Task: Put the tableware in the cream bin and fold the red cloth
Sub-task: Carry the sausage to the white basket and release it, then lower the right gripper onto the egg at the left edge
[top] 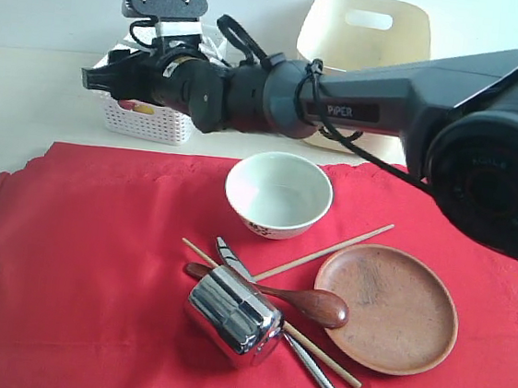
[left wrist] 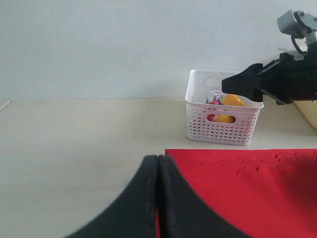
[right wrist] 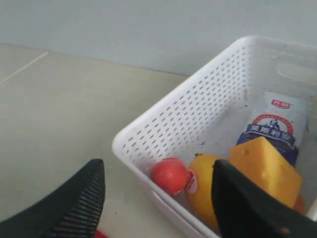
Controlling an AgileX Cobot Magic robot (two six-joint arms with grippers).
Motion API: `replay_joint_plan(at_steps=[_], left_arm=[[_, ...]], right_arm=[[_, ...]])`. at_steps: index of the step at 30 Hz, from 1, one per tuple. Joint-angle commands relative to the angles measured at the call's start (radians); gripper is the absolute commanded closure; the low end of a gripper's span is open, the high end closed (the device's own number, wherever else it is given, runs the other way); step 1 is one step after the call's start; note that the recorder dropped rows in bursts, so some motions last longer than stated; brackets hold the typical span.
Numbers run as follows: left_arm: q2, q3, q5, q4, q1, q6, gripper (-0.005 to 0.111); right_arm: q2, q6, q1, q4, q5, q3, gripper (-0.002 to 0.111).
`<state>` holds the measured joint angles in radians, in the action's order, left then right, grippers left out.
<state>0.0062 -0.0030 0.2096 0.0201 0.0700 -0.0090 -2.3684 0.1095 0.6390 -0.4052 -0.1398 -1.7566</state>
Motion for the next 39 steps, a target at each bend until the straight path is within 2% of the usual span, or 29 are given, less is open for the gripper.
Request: replay_joint_plan(at_steps=[1,6,12,17,23,27,32,39], left_arm=[[-0.006,0.003,-0.002,0.001,-0.001,0.003,0.107],[-0.006,0.003,-0.002,0.001,-0.001,0.003,0.107],[-0.006,0.003,-0.002,0.001,-0.001,0.003,0.107],[-0.006,0.003,-0.002,0.001,-0.001,0.003,0.107],[-0.006,0.003,-0.002,0.001,-0.001,0.003,0.107],[-0.006,0.003,-0.002,0.001,-0.001,0.003,0.107],[-0.006,0.003,-0.002,0.001,-0.001,0.003,0.107],[-0.006,0.003,-0.002,0.001,-0.001,0.003,0.107]], right_arm=[[0.07,0.002,-0.007,0.04,0.14,-0.008,0.048],[0.118,0.014,-0.002,0.113,0.316,-0.008,0.049],[0.12,0.207,0.029,0.116,0.499,-0.008,0.049],[0.12,0.316,0.078,0.105,0.571,-0.008,0.049],[0.12,0.547,0.159,0.08,0.645,-0.008,0.049],[0.12,0.685,0.215,0.007,0.646,-0.005,0.045],[0.12,0.795,0.268,-0.065,0.643,-0.005,0.032],[0.078,1.031,0.279,-0.301,0.71,-0.005,0.031]])
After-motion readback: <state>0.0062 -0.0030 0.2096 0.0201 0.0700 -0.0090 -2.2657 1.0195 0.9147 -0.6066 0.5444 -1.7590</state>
